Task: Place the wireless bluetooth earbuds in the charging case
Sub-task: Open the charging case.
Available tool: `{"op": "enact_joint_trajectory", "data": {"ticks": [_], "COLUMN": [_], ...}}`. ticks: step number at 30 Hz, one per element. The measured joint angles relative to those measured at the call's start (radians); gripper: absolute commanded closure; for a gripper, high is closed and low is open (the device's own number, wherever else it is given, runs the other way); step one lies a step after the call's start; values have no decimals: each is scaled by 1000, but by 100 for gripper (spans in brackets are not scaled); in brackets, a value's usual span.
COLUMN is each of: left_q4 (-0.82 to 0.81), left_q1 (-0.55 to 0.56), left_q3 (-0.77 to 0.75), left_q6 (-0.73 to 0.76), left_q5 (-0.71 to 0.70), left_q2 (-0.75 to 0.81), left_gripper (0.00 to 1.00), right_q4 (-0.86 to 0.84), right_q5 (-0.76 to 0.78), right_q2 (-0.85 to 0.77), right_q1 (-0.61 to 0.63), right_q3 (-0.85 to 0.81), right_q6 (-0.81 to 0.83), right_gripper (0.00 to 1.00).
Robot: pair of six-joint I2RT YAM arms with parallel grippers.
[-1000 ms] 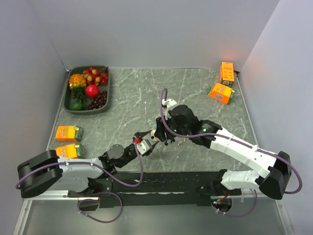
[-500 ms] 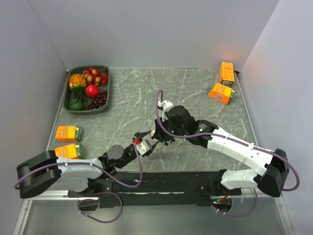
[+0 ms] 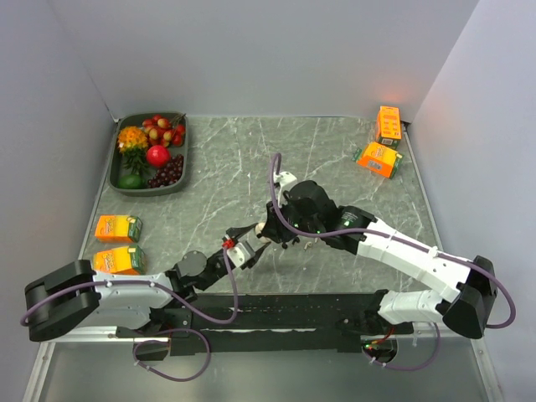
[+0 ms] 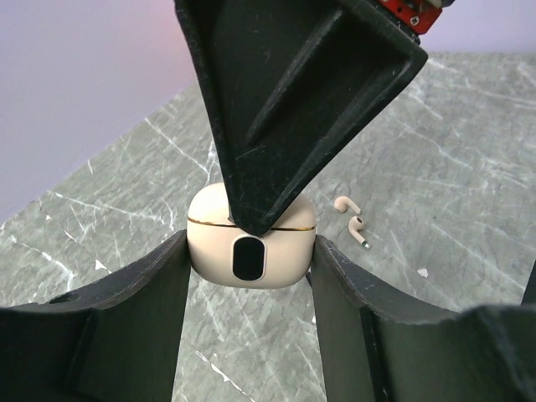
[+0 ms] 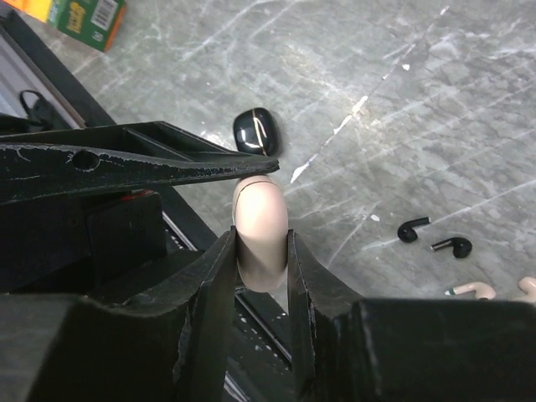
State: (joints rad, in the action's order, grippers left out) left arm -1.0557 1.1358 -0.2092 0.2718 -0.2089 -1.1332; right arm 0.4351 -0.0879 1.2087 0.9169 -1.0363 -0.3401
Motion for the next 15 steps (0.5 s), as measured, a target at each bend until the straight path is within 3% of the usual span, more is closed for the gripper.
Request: {"op": "enact_joint_trajectory", "data": {"ticks": [15], "left_q4": [-71], "left_q1": [16], "left_q3": [36], "left_q6": [-1], "left_q5": [2], "left_q2": [110], "left_gripper": [99], "right_q4": [-120], "right_q5": [-275], "right_q2": [-85], "right_q1": [-110], "right_q3": [53], "right_q6": [-74], "right_gripper": [100]}}
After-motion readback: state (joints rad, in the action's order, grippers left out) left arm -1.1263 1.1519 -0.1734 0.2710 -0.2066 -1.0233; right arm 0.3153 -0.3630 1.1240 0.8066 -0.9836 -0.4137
